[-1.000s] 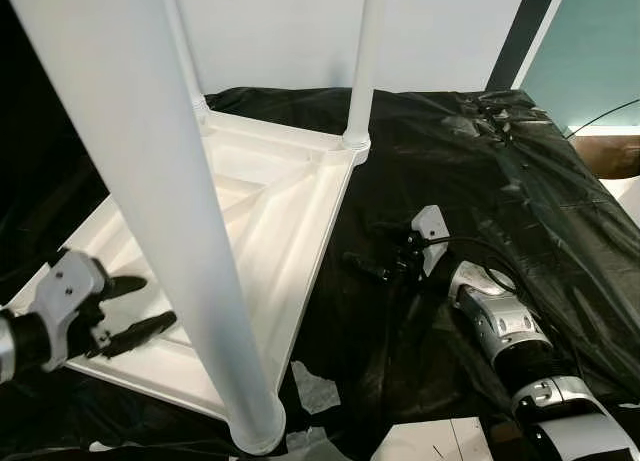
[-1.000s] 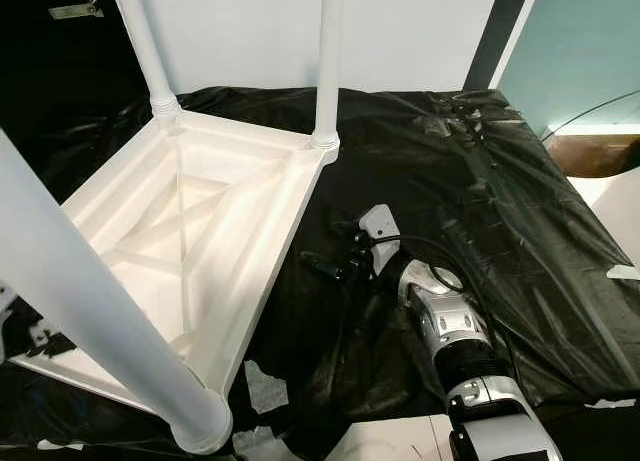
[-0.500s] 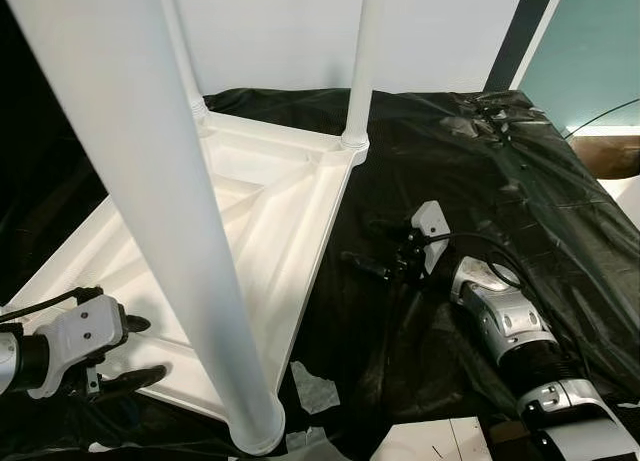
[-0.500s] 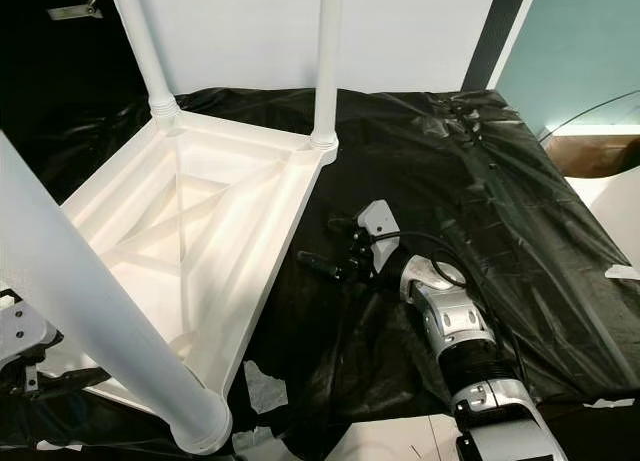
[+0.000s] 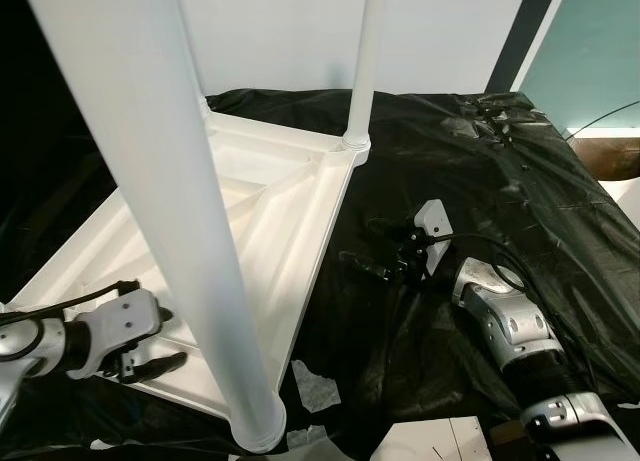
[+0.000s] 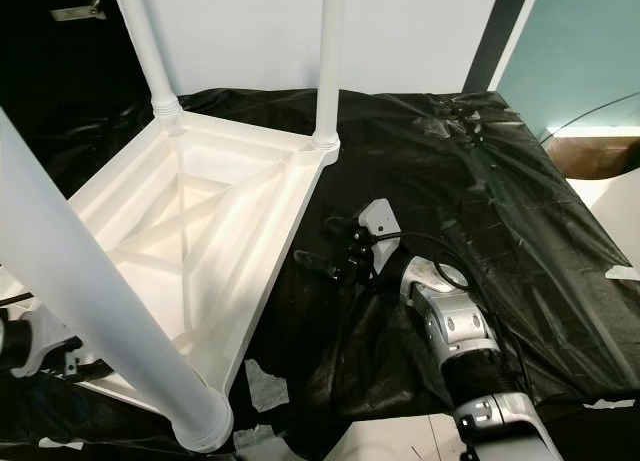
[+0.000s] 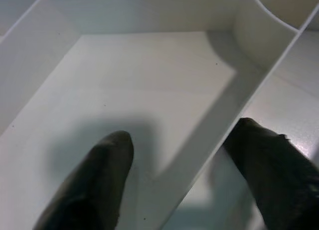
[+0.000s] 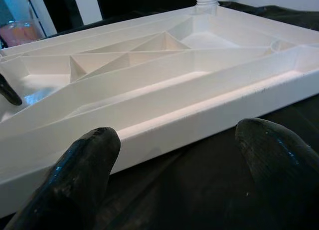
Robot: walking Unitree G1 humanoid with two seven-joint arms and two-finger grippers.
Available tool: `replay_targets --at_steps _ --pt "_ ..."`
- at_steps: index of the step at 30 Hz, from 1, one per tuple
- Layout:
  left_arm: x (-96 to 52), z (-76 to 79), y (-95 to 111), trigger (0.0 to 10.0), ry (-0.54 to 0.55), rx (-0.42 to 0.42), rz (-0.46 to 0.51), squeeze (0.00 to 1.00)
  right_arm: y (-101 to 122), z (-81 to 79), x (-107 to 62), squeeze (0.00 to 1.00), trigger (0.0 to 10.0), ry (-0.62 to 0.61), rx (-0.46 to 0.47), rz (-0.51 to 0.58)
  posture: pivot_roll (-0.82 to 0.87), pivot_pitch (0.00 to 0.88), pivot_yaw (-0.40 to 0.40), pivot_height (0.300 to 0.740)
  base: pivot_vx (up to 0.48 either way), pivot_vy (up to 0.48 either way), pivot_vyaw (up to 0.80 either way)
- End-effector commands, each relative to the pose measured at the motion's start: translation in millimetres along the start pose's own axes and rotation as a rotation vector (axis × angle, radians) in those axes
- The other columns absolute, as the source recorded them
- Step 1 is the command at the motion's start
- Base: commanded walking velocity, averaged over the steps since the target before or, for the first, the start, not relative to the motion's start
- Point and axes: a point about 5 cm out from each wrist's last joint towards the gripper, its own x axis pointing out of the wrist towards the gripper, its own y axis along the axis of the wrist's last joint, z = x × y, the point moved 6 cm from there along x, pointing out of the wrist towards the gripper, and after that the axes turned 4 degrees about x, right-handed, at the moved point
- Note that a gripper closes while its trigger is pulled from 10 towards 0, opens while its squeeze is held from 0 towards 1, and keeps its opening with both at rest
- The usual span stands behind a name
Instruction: Building children table
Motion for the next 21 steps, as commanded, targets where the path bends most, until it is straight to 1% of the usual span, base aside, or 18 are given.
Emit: replay_targets --at_steps 1,2,7,9,10,12,13,14,15,16,18,19,21 --pt "10.5 -3.9 -7 3.6 0.049 -0.042 -0.026 0.00 -1 -0.9 -3.6 0.00 10.0 -0.017 0.024 0.008 0.15 0.071 -0.026 0.740 0.000 0.000 0.00" --pt "14.0 -6.6 -5 0.0 0.055 -0.053 -0.021 0.00 0 -0.8 -5.5 0.00 10.0 -0.026 0.033 0.012 0.15 0.071 -0.026 0.740 0.000 0.000 0.00" --pt "19.5 -11.2 -2 0.0 0.069 -0.069 -0.009 0.00 1 -1.0 -8.7 0.00 10.0 -0.036 0.039 0.017 0.15 0.071 -0.024 0.740 0.000 0.000 0.00" --pt "27.4 -24.7 5 0.0 0.120 -0.086 0.014 0.00 7 4.9 -13.9 0.00 10.0 -0.078 0.040 0.043 0.15 0.074 -0.022 0.740 0.000 0.000 0.00" --pt "27.4 -24.7 5 0.0 0.120 -0.086 0.014 0.00 7 4.9 -13.9 0.00 10.0 -0.078 0.040 0.043 0.15 0.074 -0.022 0.740 0.000 0.000 0.00" --pt "35.6 -41.5 14 0.0 0.189 -0.102 0.042 0.00 11 9.8 -20.1 0.00 10.0 -0.125 0.026 0.061 0.14 0.077 -0.017 0.740 0.000 0.000 0.00" --pt "35.6 -41.5 14 0.0 0.189 -0.102 0.042 0.00 11 9.8 -20.1 0.00 10.0 -0.125 0.026 0.061 0.14 0.077 -0.017 0.740 0.000 0.000 0.00" --pt "38.5 -48.5 17 0.0 0.217 -0.114 0.051 0.00 11 11.8 -22.9 0.00 10.0 -0.149 0.008 0.059 0.14 0.077 -0.016 0.740 0.000 0.000 0.00" --pt "38.5 -48.5 17 0.0 0.217 -0.114 0.051 0.00 11 11.8 -22.9 0.00 10.0 -0.149 0.008 0.059 0.14 0.077 -0.016 0.740 0.000 0.000 0.00" --pt "41.9 -54.3 20 0.0 0.239 -0.122 0.060 0.00 12 15.2 -27.4 0.00 10.0 -0.186 -0.011 0.064 0.13 0.077 -0.014 0.740 0.000 0.000 0.00" --pt "46.4 -60.2 26 0.0 0.257 -0.139 0.075 0.00 13 20.8 -37.0 0.00 10.0 -0.254 0.001 0.082 0.13 0.079 -0.013 0.740 0.000 0.000 0.00" --pt "49.3 -64.2 28 0.0 0.275 -0.136 0.077 0.00 12 23.0 -44.4 0.00 10.0 -0.290 0.002 0.088 0.13 0.082 -0.010 0.740 0.000 0.000 0.00" --pt "49.3 -64.2 28 0.0 0.275 -0.136 0.077 0.00 12 23.0 -44.4 0.00 10.0 -0.290 0.002 0.088 0.13 0.082 -0.010 0.740 0.000 0.000 0.00"
